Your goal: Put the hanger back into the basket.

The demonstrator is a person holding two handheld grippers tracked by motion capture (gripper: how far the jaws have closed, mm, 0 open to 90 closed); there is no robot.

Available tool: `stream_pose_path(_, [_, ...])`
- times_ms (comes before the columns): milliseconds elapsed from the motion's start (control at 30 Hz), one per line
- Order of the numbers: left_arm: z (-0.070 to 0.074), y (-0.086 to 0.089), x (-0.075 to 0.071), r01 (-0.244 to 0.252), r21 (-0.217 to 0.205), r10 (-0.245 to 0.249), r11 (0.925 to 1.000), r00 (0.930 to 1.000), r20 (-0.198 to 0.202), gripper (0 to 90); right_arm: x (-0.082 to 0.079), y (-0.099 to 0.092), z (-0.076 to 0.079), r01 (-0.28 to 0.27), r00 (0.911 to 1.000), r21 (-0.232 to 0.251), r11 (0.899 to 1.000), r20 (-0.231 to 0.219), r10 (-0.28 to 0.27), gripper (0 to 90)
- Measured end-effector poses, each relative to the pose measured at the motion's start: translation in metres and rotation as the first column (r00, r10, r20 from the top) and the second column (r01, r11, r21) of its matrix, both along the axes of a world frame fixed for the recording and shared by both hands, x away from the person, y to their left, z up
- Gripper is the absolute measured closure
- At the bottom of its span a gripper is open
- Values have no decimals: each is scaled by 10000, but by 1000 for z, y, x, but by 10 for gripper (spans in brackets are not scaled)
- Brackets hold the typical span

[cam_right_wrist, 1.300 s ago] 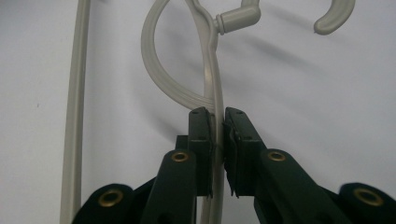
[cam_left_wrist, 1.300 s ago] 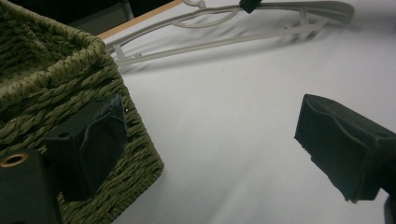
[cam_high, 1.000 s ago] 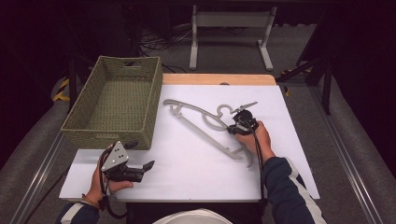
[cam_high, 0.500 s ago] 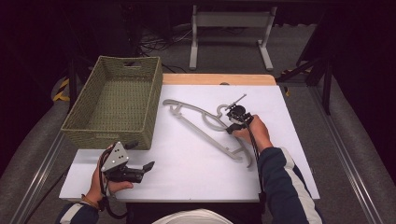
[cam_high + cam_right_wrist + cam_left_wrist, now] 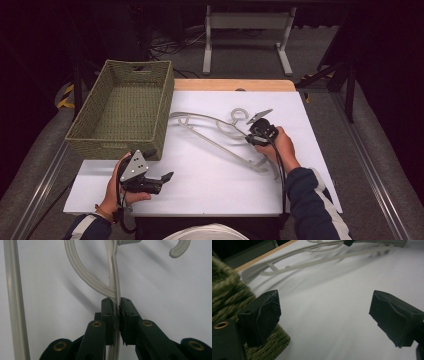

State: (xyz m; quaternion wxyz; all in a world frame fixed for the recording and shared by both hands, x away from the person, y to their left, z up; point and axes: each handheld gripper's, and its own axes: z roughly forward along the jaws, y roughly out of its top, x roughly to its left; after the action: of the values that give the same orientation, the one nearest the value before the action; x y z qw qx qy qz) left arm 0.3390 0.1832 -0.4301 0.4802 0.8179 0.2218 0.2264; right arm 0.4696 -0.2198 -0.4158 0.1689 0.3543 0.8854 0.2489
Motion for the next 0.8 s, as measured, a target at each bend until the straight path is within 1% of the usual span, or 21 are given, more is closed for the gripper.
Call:
stream_pose_path(33, [1,-4,0,54,105,-55,9999,9999,84,112,-4,-5,3,-121,9998,21,9999,160,120,828])
stream_pose_path(100, [4,-10,-2,100,98,-102,9999,9998,150,118,-16,-20,12,-437,9976,194,9989,538,426,828])
stream_pose_path(133, [6,-13,-2,79,149,-81,9999,9998,173,121,-21,-25,15,-543,9963,52,9985,675,538,828])
stream_pose_path(200, [11,-19,-3,70,150,-75,9999,9994,341,123,-32,-33,25,-769,9901,-200,9968,1160,787,828])
stream_pose_path(233, [14,-20,-4,72,139,-78,9999,9990,447,124,-37,-34,29,-884,9872,-264,9957,1309,911,828])
stream_pose_path(267, [17,-20,-6,71,127,-79,9999,9981,614,124,-41,-35,34,-967,9843,-153,9952,1469,979,828])
stream_pose_path(300, [17,-20,-6,71,127,-79,9999,9981,614,124,-41,-35,34,-967,9843,-153,9952,1469,979,828])
stream_pose_path(333, [21,-20,-8,89,-44,-86,10000,9977,675,124,-44,-35,39,-1148,9800,-11,9934,1636,1135,828])
stream_pose_path(367, [25,-19,-10,-10,-22,12,10000,9965,835,126,-48,-32,43,-1362,9755,40,9907,1750,1335,828])
stream_pose_path(400, [28,-19,-11,-128,-8,128,9999,9960,883,130,-51,-28,48,-1656,9684,-31,9862,1886,1632,828])
stream_pose_path(433, [34,-18,-13,-296,24,292,9996,9936,1095,130,-57,-21,52,-2024,9574,-386,9785,2026,2060,828])
stream_pose_path(500, [40,-17,-18,-520,51,511,9986,9916,1190,138,-62,-16,54,-2358,9480,-615,9698,2048,2435,828])
stream_pose_path(533, [41,-17,-19,-544,78,531,9985,9916,1183,139,-66,-11,54,-2629,9411,-839,9612,1973,2746,828])
stream_pose_path(567, [41,-17,-19,-544,78,531,9985,9916,1183,137,-66,-11,54,-2629,9411,-839,9612,1973,2746,828])
stream_pose_path(600, [42,-16,-24,-427,90,413,9990,9916,1229,137,-69,-7,54,-2869,9353,-936,9534,1878,2999,828])
stream_pose_path(633, [42,-16,-27,-424,175,400,9989,9921,1188,140,-76,0,52,-3378,9172,-1280,9325,1775,3566,827])
stream_pose_path(667, [42,-17,-28,-401,357,357,9986,9926,1159,144,-81,4,50,-3728,9049,-1433,9168,1627,3934,827])
stream_pose_path(700, [41,-19,-29,-424,628,350,9971,9929,1140,146,-85,8,49,-3934,8958,-1532,9065,1580,4155,827])
stream_pose_path(733, [40,-22,-29,-617,868,512,9943,9917,1178,150,-90,12,48,-4209,8834,-1625,8924,1500,4439,827])
stream_pose_path(767, [39,-25,-28,-898,1139,771,9894,9908,1110,157,-95,16,47,-4354,8757,-1660,8848,1500,4590,827])
stream_pose_path(800, [37,-28,-25,-1042,1428,929,9843,9921,838,163,-98,21,47,-4545,8676,-1603,8762,1432,4762,827])
